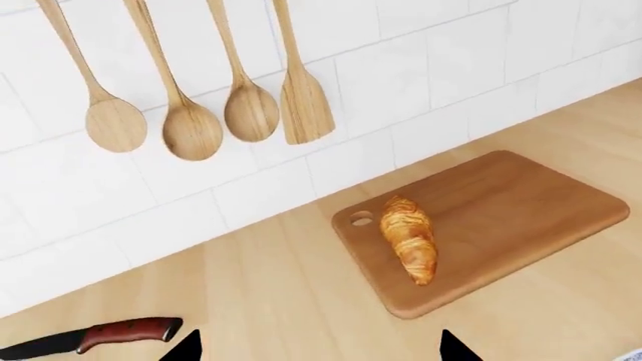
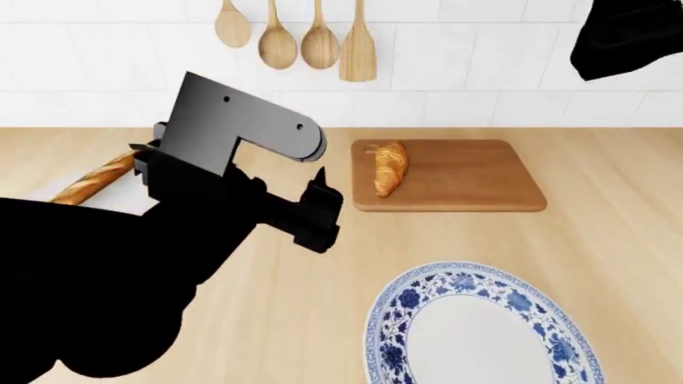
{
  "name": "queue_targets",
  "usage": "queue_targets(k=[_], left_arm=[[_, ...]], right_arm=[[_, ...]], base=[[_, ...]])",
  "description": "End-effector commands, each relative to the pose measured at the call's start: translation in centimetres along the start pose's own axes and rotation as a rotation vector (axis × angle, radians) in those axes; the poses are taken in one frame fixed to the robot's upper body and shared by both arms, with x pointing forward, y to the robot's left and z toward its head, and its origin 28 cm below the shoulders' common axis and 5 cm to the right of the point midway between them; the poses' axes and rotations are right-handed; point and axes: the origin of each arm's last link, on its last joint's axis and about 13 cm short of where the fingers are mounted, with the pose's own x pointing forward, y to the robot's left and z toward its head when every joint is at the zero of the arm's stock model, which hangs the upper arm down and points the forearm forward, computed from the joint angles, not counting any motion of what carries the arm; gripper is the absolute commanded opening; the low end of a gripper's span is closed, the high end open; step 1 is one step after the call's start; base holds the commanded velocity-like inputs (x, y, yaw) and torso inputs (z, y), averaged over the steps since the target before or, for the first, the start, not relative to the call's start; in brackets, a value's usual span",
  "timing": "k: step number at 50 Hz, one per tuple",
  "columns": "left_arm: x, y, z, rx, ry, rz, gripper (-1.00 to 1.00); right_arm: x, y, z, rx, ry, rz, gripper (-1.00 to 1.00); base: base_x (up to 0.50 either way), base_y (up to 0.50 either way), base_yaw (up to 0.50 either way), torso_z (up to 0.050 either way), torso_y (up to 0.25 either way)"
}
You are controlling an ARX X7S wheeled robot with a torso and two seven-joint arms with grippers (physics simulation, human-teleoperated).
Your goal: From the different types of pastries on the counter, select a croissant and place it on the cutting board. Then retrieve a jar of jam from the cabinet and place it alongside the croissant on the cutting board.
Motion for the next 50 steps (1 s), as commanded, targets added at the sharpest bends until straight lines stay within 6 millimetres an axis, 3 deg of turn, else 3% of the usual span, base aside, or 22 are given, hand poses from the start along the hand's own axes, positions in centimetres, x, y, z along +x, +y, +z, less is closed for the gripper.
queue_targets(k=[1,12,28,41,50], left_arm=[[-0.7,0.4,-0.2,0.013,-0.013,0.018,1.0],[-0.9,0.7,-0.1,0.007,-0.018,0.03,1.0],[-0.7,0.5,-0.2,0.018,-0.003,0.028,1.0],[-0.6,0.5,-0.2,0.023,0.001,0.029,1.0],[-0.8,0.5,-0.1,0.025,-0.006,0.035,1.0]], right_arm=[[-0.5,-0.2,2.8,-0.003,-0.063,-0.004,1.0],[0.3,0.4,6.1,0.005,-0.135,0.027,1.0],[4.8,0.2,10.7,0.006,-0.15,0.013,1.0],[5.4,0.1,11.2,0.007,-0.155,0.016,1.0],[7.2,-0.7,14.6,0.025,-0.195,0.044,1.0]], base=[[0.0,0.0,0.0,0.0,0.0],[0.0,0.0,0.0,0.0,0.0],[0.0,0.0,0.0,0.0,0.0],[0.0,0.0,0.0,0.0,0.0],[0.0,0.0,0.0,0.0,0.0]])
